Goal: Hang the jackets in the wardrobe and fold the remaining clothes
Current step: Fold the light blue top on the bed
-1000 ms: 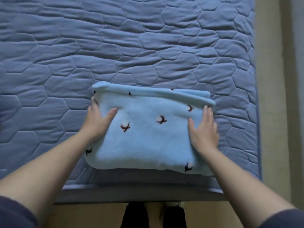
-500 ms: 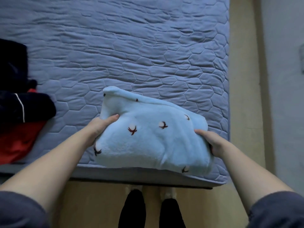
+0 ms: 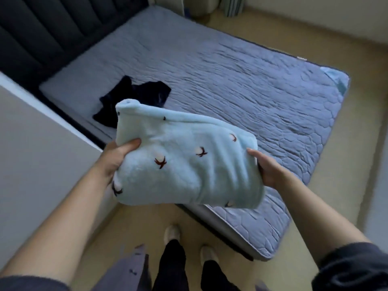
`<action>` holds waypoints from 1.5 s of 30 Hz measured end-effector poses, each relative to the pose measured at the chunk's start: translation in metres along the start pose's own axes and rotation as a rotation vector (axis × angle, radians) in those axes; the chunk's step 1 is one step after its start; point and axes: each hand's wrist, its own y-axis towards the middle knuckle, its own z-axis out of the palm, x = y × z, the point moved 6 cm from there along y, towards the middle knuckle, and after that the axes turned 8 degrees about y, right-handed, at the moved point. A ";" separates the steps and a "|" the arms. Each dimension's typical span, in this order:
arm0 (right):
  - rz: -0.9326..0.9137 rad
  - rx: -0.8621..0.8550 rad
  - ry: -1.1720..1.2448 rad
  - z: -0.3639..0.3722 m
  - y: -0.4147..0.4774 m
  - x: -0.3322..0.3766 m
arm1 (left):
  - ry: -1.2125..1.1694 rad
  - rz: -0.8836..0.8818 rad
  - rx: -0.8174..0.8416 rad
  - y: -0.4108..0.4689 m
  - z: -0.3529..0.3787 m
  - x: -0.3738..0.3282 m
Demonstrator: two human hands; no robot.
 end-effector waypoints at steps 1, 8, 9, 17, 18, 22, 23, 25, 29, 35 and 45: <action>-0.012 0.043 -0.065 0.018 -0.008 0.006 | -0.020 0.013 -0.049 -0.022 -0.019 0.001; -0.222 0.464 -0.469 0.203 -0.064 0.012 | -0.165 0.123 -0.523 -0.201 -0.168 0.037; -0.227 0.537 -0.527 0.237 -0.075 0.002 | -0.179 0.135 -0.600 -0.232 -0.189 0.045; -0.186 1.053 -0.906 0.484 -0.221 -0.190 | -0.240 0.119 -1.267 -0.551 -0.307 0.152; -0.162 1.130 -0.938 0.503 -0.249 -0.225 | -0.252 0.116 -1.338 -0.595 -0.310 0.169; -0.059 1.432 -1.003 0.548 -0.371 -0.371 | -0.329 0.066 -1.636 -0.770 -0.303 0.238; -0.043 1.499 -1.006 0.554 -0.405 -0.405 | -0.339 0.059 -1.689 -0.811 -0.297 0.252; -0.016 1.622 -1.008 0.563 -0.467 -0.467 | -0.356 0.046 -1.789 -0.884 -0.283 0.272; 0.045 1.853 -0.996 0.568 -0.586 -0.570 | -0.296 -0.009 -1.973 -1.010 -0.251 0.286; 0.046 2.054 -0.988 0.570 -0.727 -0.686 | -0.305 -0.114 -2.259 -1.141 -0.230 0.304; 0.040 2.177 -0.815 0.664 -0.924 -0.818 | -0.161 -0.124 -2.518 -1.317 -0.312 0.312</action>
